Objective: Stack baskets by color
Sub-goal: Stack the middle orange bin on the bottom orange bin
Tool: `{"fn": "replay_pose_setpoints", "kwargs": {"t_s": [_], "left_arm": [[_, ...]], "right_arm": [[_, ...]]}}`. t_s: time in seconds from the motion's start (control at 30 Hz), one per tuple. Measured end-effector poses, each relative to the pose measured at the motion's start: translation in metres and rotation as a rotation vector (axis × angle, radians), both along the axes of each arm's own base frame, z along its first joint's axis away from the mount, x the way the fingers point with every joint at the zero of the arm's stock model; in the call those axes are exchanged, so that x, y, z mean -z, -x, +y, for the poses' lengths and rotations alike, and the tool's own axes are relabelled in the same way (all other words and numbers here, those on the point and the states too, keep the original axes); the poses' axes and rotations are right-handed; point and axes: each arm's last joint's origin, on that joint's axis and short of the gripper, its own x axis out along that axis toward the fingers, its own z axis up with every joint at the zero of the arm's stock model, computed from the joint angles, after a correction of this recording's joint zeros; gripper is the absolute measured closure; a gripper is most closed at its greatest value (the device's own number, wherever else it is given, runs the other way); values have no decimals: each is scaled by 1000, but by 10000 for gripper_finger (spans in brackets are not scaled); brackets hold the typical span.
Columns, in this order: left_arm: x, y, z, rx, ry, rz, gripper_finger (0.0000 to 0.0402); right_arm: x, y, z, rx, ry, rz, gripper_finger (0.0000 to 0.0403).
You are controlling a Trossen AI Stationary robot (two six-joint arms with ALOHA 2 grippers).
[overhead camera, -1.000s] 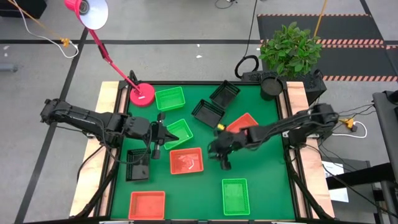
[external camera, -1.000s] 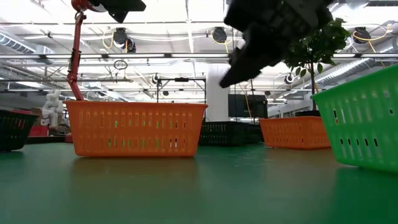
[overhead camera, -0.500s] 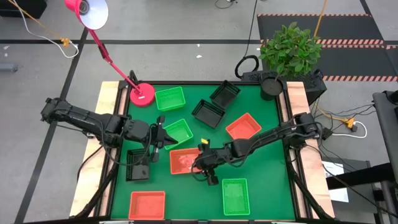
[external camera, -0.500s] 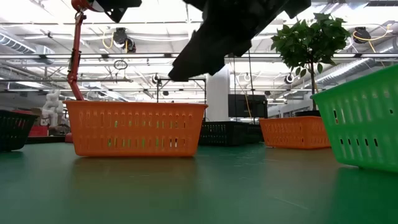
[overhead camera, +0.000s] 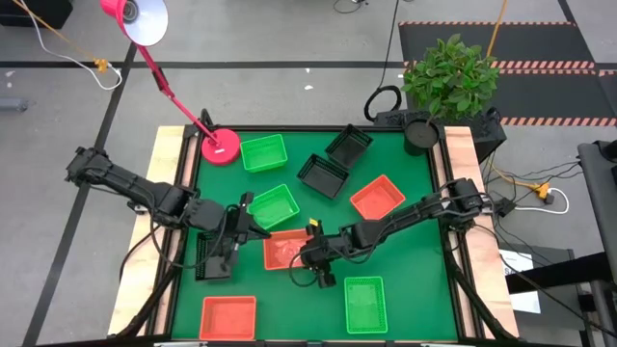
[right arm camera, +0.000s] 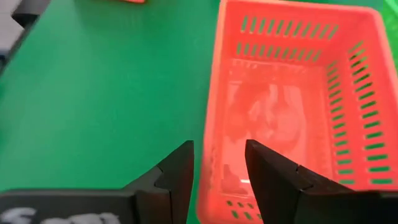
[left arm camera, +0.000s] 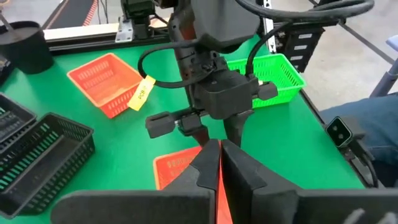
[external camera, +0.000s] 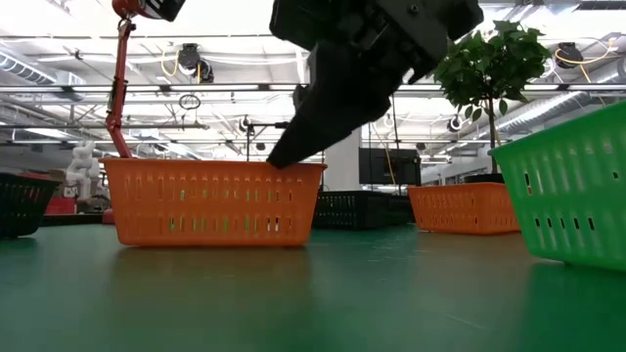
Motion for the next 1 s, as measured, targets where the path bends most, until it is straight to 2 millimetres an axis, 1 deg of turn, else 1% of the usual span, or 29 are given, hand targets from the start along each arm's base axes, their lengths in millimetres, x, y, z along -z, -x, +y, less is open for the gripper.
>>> {"fn": "replay_pose_setpoints", "kwargs": {"t_s": [0.1, 0.37, 0.43, 0.53, 0.63, 0.77, 0.87, 1.0], "left_arm": [[0, 0, 0, 0, 0, -3, 383], [-2, -2, -1, -6, 7, -30, 382], [-3, -2, -1, -8, 15, -37, 383], [-3, -2, -1, -17, 31, -35, 383], [-4, -3, -1, -29, 61, -42, 382], [-7, -4, -1, -19, 53, -72, 382], [-7, -9, -4, -15, 56, -102, 382], [-3, -19, -9, 10, 23, -135, 380]], "right_arm": [[1, 0, 0, -23, 23, 1, 290], [1, 0, 0, -37, 33, -3, 380], [0, 0, 0, -30, 26, -8, 393], [-5, 0, 0, -12, 7, -23, 388], [-19, 3, -1, 13, -3, -61, 384], [-41, 11, 0, 57, 44, -113, 395], [-58, 19, 0, 102, 93, -153, 397], [-73, 29, 1, 161, 150, -190, 395]]}}
